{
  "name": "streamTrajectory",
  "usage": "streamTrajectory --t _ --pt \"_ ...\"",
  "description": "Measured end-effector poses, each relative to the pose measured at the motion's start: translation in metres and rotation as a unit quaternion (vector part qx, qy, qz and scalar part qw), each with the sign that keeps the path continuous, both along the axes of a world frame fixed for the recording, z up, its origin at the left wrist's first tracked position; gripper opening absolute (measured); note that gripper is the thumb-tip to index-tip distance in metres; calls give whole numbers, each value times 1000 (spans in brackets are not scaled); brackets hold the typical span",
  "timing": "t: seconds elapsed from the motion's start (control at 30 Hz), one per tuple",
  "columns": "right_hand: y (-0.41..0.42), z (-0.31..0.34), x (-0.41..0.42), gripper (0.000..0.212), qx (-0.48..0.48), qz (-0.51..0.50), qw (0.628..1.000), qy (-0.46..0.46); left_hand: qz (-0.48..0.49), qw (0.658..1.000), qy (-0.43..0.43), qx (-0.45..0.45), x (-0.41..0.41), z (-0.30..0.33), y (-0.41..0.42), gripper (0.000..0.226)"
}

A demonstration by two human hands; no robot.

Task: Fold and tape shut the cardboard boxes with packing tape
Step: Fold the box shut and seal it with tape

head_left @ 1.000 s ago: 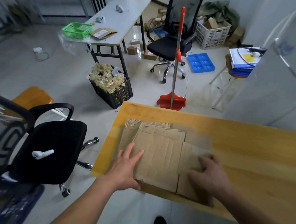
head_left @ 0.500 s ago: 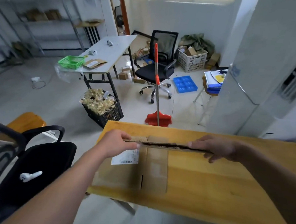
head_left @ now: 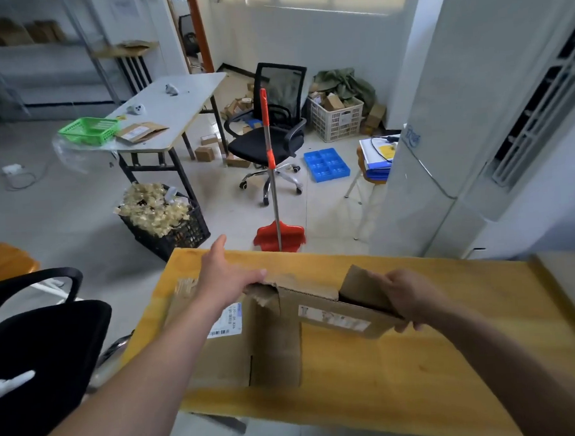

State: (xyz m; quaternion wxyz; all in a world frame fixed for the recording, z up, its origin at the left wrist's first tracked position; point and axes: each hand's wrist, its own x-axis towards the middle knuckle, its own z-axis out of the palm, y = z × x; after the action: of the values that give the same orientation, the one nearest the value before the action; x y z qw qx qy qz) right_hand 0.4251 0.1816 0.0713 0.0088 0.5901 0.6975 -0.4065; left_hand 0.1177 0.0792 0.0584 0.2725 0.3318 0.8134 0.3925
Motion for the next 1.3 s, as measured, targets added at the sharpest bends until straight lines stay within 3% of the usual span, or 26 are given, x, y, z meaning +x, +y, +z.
streamTrajectory --t 0.1,0.27,0.47,0.6,0.7,0.83,0.93,1.0,1.13,1.3 --pt "4 1 -7 50 43 -9 999 30 -32 999 -8 27 -6 2 13 116" --pt "3 9 -19 20 13 17 999 34 -59 997 -39 1 -15 9 43 105" --pt "2 19 -15 23 125 -148 981 35 -236 967 30 -86 -6 37 69 109" --pt "3 28 5 19 143 -172 970 -96 -367 919 97 -111 24 48 81 110" --pt "-9 16 19 20 102 -125 968 -191 -372 916 101 -115 56 32 90 108" --pt "-17 8 47 20 72 -156 971 -165 -360 926 66 -92 83 19 107 118" --pt "-25 16 81 13 63 -246 962 -102 -363 925 74 -80 112 23 113 120" --pt "-30 27 111 9 66 -305 948 -61 -358 929 80 -41 142 28 117 104" --pt "-42 49 188 9 79 -394 914 -45 -414 904 108 18 225 41 129 42" --pt "-70 57 311 9 93 -456 885 -26 -492 861 114 64 362 52 138 15"
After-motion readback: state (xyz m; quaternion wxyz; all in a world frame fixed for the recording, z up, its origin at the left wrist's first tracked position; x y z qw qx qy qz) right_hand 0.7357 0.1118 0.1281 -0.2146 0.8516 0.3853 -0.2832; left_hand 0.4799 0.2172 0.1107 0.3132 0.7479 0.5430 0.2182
